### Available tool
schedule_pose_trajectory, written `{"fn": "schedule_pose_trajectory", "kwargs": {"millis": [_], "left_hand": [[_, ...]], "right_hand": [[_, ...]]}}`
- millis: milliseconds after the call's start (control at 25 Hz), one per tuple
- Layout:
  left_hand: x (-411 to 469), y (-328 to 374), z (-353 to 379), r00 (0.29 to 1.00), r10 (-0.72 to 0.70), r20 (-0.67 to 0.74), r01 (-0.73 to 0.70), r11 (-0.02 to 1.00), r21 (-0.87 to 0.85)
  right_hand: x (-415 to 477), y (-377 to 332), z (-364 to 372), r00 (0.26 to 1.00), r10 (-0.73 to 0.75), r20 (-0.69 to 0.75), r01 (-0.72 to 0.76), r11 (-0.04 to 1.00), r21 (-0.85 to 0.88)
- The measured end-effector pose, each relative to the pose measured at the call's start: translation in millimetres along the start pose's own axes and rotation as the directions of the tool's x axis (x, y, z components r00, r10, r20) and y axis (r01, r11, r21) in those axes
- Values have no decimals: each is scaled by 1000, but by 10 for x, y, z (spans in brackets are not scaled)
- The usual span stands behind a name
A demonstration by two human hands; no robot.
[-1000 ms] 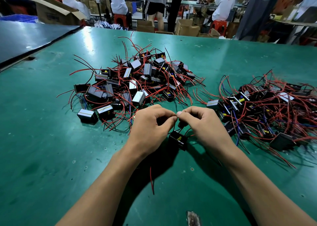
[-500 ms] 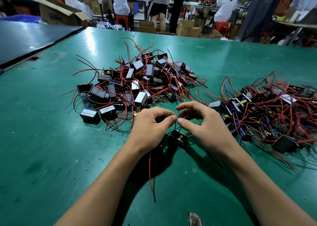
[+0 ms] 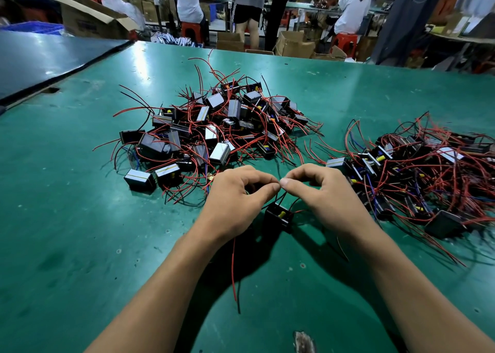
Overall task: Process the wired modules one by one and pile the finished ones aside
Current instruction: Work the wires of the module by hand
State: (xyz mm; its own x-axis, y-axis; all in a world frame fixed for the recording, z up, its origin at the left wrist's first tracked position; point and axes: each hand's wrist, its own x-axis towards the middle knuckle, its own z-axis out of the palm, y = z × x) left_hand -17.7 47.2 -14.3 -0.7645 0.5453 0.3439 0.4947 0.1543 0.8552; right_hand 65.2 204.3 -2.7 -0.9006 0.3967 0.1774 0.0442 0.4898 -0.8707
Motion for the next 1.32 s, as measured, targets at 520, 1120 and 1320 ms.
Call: {"fn": "schedule_pose_trajectory", "kwargs": {"millis": [520, 1120, 1320], "left_hand": [[16, 23, -41, 981, -186, -58, 179, 978, -105], [14, 60, -95, 962, -264, 65, 272, 937, -218], [4, 41, -98, 967, -249, 60, 256, 943, -215]], "right_hand": [[-26, -45, 17, 972, -234, -9, 231, 964, -129], [13, 36, 10, 858, -514, -19, 457, 779, -428], [22, 31, 8, 891, -454, -14, 416, 828, -376]]}}
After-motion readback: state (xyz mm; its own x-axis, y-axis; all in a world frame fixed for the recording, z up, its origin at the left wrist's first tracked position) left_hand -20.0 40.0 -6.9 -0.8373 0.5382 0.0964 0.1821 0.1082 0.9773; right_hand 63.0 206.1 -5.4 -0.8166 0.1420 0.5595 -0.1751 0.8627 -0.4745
